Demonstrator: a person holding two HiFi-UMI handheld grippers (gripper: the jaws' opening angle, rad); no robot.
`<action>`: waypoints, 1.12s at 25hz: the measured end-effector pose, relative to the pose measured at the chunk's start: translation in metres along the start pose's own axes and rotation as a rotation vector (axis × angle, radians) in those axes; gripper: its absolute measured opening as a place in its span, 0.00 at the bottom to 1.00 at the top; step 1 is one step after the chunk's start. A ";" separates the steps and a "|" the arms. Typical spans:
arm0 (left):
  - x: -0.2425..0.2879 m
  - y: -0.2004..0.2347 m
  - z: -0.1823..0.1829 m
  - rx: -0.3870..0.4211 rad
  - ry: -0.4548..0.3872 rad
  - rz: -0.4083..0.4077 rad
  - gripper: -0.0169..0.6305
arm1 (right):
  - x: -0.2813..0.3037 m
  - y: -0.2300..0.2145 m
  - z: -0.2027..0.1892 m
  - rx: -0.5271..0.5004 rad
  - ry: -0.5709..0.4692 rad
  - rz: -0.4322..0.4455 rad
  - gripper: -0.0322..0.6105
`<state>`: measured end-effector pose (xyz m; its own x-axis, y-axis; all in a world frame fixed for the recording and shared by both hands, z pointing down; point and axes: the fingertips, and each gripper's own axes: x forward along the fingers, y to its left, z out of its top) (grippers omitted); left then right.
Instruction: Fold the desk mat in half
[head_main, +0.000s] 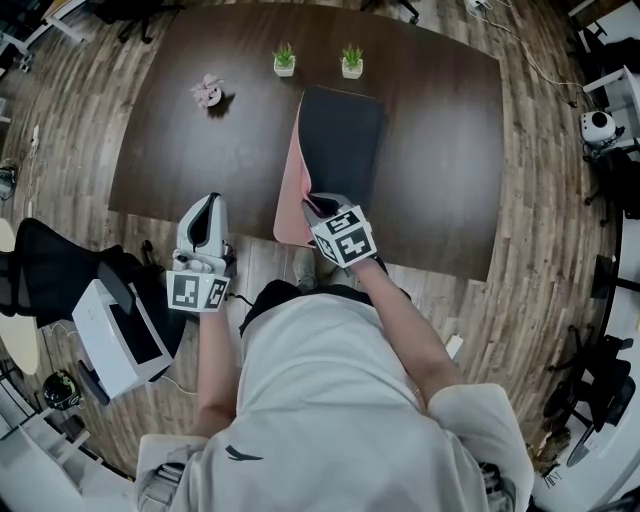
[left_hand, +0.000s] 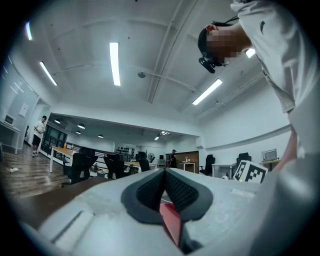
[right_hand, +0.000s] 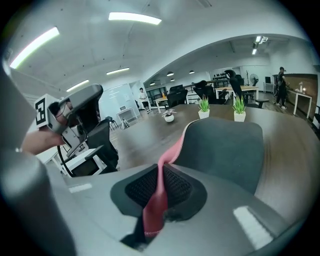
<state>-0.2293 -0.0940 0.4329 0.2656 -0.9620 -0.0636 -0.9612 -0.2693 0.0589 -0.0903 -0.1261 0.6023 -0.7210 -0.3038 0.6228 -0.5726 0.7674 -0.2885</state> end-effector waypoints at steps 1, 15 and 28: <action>0.000 0.000 0.001 0.000 0.000 0.000 0.03 | 0.002 0.001 0.000 -0.003 0.001 0.001 0.10; -0.013 0.009 0.001 0.000 0.002 0.019 0.04 | 0.005 0.002 -0.003 0.002 0.013 -0.010 0.11; -0.020 0.008 -0.001 -0.002 0.001 0.030 0.03 | 0.058 -0.004 -0.034 -0.030 0.161 -0.039 0.12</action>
<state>-0.2419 -0.0768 0.4354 0.2366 -0.9697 -0.0603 -0.9687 -0.2402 0.0632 -0.1165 -0.1273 0.6644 -0.6256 -0.2411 0.7419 -0.5849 0.7742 -0.2417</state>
